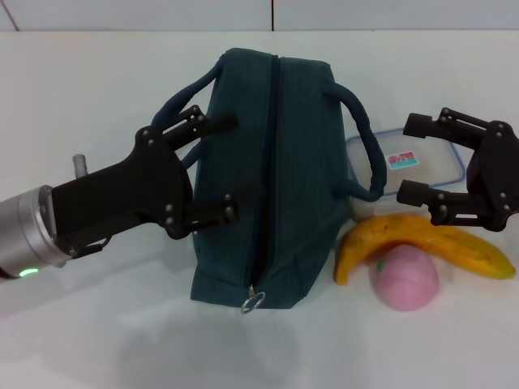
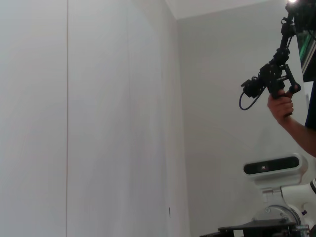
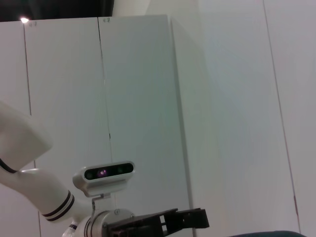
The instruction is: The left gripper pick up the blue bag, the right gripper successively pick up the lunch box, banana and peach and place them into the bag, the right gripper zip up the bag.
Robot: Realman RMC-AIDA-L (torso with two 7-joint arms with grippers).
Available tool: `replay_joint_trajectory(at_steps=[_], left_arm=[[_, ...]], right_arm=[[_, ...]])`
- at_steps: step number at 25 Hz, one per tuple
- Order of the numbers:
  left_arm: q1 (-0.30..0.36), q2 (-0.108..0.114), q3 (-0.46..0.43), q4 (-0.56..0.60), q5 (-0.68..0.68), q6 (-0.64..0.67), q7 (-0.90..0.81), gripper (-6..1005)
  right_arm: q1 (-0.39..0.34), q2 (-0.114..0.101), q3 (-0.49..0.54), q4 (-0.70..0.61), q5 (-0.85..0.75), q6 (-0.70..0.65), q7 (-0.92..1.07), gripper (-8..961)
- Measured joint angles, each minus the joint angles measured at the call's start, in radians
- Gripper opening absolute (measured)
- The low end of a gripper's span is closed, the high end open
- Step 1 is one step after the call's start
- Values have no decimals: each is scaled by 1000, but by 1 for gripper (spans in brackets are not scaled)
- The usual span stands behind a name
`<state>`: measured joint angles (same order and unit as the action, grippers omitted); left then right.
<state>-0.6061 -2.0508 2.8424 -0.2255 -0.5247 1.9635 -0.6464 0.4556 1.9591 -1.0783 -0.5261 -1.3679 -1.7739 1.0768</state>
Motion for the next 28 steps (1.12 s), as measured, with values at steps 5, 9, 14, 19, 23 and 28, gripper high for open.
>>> replay_joint_trajectory(at_steps=[5,9,14,19,23,28], left_arm=[[2,0,0,0,0,1,-1,826],[3,0,0,0,0,1,-1,826],[-10,21,-4,-5,-17,13,-74,824],[-84,73,-1,-109,-52,59,-377,823],[-139,58,0,-252,-59,57,-593,822],[-192,15,1,-358,2,15,-759,821]], right_arm=[[-5,2,0,2,-1,0,-7,870],[-15,3,0,1,3,0,-11,870],[-23,7,0,0,6,-5,-21,870],[-39,12,16,-3,8,-10,-30,869],[-44,14,27,-3,9,-20,-31,869],[-46,19,27,-3,9,-23,-31,869]])
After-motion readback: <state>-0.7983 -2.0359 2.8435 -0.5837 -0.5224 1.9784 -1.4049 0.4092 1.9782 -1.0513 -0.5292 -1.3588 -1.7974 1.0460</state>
